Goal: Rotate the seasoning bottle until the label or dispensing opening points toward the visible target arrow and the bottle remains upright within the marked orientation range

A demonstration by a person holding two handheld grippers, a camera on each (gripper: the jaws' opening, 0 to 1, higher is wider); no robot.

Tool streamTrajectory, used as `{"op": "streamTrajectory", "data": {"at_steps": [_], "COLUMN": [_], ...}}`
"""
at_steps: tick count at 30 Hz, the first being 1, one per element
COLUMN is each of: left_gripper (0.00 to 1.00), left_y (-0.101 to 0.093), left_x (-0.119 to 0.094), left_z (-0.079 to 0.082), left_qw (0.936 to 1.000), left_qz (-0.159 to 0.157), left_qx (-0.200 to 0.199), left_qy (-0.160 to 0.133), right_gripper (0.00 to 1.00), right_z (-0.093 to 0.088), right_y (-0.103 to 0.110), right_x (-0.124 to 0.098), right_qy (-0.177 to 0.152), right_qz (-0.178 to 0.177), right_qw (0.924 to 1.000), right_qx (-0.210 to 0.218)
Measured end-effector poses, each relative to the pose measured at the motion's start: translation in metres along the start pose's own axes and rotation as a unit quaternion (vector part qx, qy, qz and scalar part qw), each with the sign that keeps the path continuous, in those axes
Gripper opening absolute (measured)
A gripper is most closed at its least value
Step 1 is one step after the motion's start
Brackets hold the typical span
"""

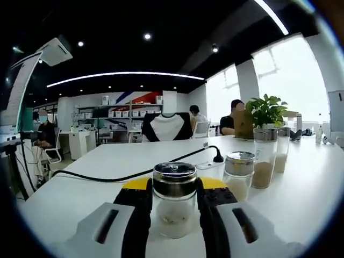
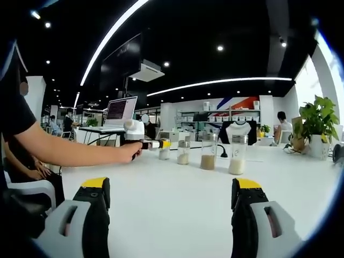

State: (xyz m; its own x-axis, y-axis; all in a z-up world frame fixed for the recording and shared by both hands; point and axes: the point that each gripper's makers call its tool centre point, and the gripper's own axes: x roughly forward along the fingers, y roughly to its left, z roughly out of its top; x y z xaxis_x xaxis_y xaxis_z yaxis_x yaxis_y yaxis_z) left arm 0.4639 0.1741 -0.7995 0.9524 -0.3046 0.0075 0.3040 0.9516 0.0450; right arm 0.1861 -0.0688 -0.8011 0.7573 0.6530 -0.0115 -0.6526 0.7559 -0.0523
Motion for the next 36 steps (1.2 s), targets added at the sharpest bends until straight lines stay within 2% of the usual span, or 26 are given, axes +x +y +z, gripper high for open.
{"op": "streamTrajectory", "data": {"at_steps": [2,4,6,10,14,18,21,22,23,24,25,30,36], "left_gripper": [0.34,0.34,0.34,0.34,0.34,0.34,0.34,0.34,0.34,0.34,0.34,0.34,0.34], "left_y": [-0.003,-0.007,-0.011,-0.025,-0.045,-0.069,-0.084,-0.094,-0.098,-0.109,-0.114,-0.135,-0.147], "left_x": [-0.005,-0.01,-0.016,-0.028,-0.044,-0.063,-0.073,-0.079,-0.081,-0.089,-0.093,-0.111,-0.125], "left_z": [0.007,0.016,0.025,0.031,0.037,0.045,0.05,0.052,0.054,0.058,0.059,0.064,0.068], "left_qw": [0.9999,0.999,0.9983,0.9979,0.9953,0.9905,0.9868,0.9827,0.9811,0.9753,0.9734,0.9679,0.9648], "left_qz": [-0.007,-0.019,-0.031,-0.054,-0.088,-0.129,-0.155,-0.178,-0.186,-0.211,-0.22,-0.243,-0.253], "left_qx": [0.001,-0.024,-0.026,-0.011,-0.01,-0.016,-0.014,-0.012,-0.01,-0.014,-0.017,-0.007,-0.002], "left_qy": [-0.015,-0.032,-0.042,-0.034,-0.04,-0.045,-0.046,-0.05,-0.053,-0.064,-0.062,-0.064,-0.071], "right_gripper": [0.95,0.94,0.94,0.92,0.81,0.74,0.75,0.75,0.75,0.74,0.74,0.71,0.71], "right_z": [0.001,0.002,0.003,0.005,0.006,0.009,0.007,0.005,0.004,0.0,-0.001,-0.002,0.0], "right_y": [0.001,0.003,0.005,0.008,0.017,0.032,0.036,0.036,0.036,0.034,0.034,0.032,0.035], "right_x": [0.0,0.0,-0.001,0.0,0.0,0.001,0.003,0.004,0.004,0.006,0.006,0.006,0.006], "right_qy": [-0.001,-0.005,-0.006,-0.013,-0.018,-0.019,-0.015,-0.013,-0.013,-0.012,-0.012,-0.01,-0.007], "right_qz": [0.003,0.007,0.008,0.013,0.038,0.067,0.07,0.069,0.069,0.067,0.066,0.063,0.063], "right_qw": [1.0,1.0,0.9999,0.9998,0.9991,0.9974,0.9972,0.9974,0.9974,0.9977,0.9977,0.9979,0.998], "right_qx": [-0.001,0.0,-0.001,0.001,-0.001,-0.02,-0.021,-0.017,-0.015,-0.003,-0.001,0.006,0.005]}}
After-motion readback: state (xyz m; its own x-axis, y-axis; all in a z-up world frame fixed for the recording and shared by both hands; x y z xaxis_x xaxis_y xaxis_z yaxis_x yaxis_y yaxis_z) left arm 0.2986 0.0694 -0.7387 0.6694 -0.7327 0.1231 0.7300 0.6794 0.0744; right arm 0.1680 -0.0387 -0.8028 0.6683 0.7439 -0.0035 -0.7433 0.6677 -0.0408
